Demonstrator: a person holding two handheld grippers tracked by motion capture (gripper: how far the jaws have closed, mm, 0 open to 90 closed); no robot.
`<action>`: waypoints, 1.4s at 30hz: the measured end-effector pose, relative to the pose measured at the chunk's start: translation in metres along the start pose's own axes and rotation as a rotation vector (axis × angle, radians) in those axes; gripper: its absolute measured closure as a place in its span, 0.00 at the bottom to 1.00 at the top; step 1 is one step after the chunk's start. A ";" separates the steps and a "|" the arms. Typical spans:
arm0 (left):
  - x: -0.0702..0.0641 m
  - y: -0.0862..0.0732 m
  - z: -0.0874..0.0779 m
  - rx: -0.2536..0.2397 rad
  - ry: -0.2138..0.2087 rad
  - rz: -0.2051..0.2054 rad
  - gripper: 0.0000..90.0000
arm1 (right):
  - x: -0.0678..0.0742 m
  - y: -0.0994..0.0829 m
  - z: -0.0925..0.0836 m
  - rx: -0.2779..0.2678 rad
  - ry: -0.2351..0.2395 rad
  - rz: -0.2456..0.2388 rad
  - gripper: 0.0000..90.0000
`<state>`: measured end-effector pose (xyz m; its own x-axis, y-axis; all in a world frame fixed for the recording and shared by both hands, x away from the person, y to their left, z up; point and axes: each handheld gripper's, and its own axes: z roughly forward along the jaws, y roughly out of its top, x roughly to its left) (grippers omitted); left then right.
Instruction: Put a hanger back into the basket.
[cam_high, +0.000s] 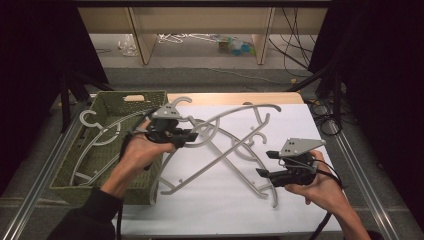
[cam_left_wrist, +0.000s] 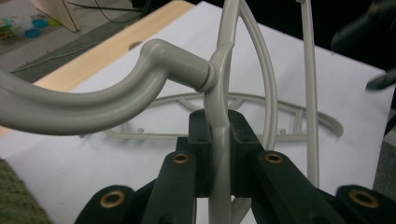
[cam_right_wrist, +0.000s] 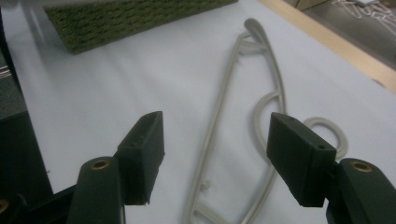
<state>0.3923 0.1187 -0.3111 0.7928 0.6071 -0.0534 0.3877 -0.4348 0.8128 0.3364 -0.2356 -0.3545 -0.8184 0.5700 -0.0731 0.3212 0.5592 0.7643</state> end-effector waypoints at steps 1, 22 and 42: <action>0.007 0.004 -0.015 -0.015 0.018 -0.011 0.91 | 0.001 -0.003 0.002 0.003 0.006 0.003 0.41; 0.093 -0.010 -0.107 -0.022 0.330 -0.054 0.91 | 0.004 -0.037 0.022 0.072 0.028 0.070 0.39; 0.154 -0.069 -0.125 0.016 0.553 -0.071 0.91 | -0.001 -0.041 0.025 0.070 0.018 0.087 0.35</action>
<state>0.4289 0.3253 -0.3024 0.4010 0.8920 0.2085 0.4412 -0.3876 0.8094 0.3362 -0.2441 -0.4024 -0.7940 0.6079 0.0039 0.4236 0.5487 0.7207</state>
